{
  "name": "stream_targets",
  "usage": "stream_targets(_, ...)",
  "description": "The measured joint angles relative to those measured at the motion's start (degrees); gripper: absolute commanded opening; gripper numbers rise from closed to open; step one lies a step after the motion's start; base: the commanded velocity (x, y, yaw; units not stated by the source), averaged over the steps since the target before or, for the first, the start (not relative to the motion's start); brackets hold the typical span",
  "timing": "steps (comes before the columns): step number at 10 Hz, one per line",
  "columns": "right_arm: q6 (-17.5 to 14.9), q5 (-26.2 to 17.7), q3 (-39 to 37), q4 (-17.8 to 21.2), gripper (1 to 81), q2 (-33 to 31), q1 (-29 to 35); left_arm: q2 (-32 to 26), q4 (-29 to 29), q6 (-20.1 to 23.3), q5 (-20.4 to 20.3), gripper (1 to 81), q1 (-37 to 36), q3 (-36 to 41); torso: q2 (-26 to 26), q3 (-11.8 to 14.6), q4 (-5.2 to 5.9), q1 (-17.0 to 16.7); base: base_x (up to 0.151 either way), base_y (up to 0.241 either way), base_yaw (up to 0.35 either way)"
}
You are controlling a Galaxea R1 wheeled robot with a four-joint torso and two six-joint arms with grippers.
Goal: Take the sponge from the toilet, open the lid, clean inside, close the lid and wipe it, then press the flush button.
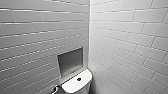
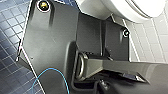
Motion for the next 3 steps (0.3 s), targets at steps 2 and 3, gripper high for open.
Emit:
stream_targets(2, 0.00, -0.02, -2.57, 0.00, 1.0, 1.63, 0.01, 2.76, 0.09, 0.00, 0.00, 1.0, 0.71, -5.71, -0.02, 0.00, 0.00, 0.00, 0.000, 0.000, 0.000)
stream_targets(3, 0.00, -0.02, -2.95, 0.00, 1.0, 2.04, 0.01, 3.91, 0.06, -0.01, -0.02, 1.0, 0.68, -8.36, -0.02, 0.02, 0.00, 0.00, 0.000, 0.000, 0.000)
